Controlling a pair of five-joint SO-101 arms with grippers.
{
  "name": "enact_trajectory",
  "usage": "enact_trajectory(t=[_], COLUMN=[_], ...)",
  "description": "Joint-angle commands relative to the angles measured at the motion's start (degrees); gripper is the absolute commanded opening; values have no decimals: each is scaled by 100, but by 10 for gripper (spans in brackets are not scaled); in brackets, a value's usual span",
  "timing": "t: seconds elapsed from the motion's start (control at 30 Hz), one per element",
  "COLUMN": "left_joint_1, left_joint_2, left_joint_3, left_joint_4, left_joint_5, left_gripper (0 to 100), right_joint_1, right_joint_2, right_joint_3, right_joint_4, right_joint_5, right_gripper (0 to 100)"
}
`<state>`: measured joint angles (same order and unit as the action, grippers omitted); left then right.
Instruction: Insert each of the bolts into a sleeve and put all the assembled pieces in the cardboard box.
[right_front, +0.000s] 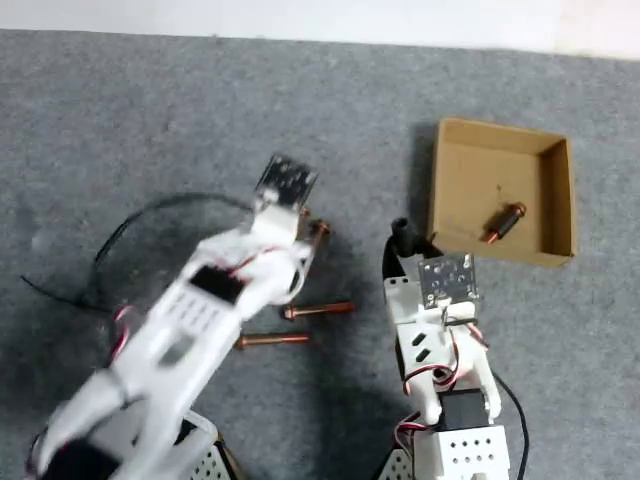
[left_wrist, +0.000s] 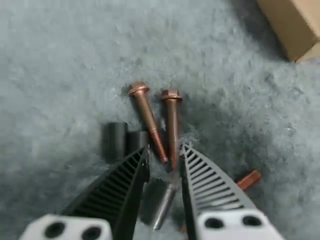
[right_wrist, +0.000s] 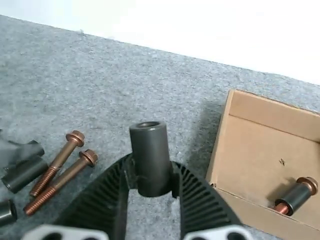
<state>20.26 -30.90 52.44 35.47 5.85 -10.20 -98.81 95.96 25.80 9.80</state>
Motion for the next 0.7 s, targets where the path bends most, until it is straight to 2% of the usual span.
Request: enact_trajectory(t=[0.0,0.37,0.67], left_joint_1=[101,66,-321], left_joint_2=[1525,3670,4031], left_joint_3=[-1411,-2941,-3169], left_joint_4=[-18,-9,0], left_joint_5=[571,633,624], left_gripper=[106,106,106], right_joint_1=[57,57,57], right_joint_2=[-119,-119,-119], right_joint_3=[585,585,576], right_joint_4=[-31,-40,-40], right_joint_5=[35,35,44], right_gripper=[4,4,4])
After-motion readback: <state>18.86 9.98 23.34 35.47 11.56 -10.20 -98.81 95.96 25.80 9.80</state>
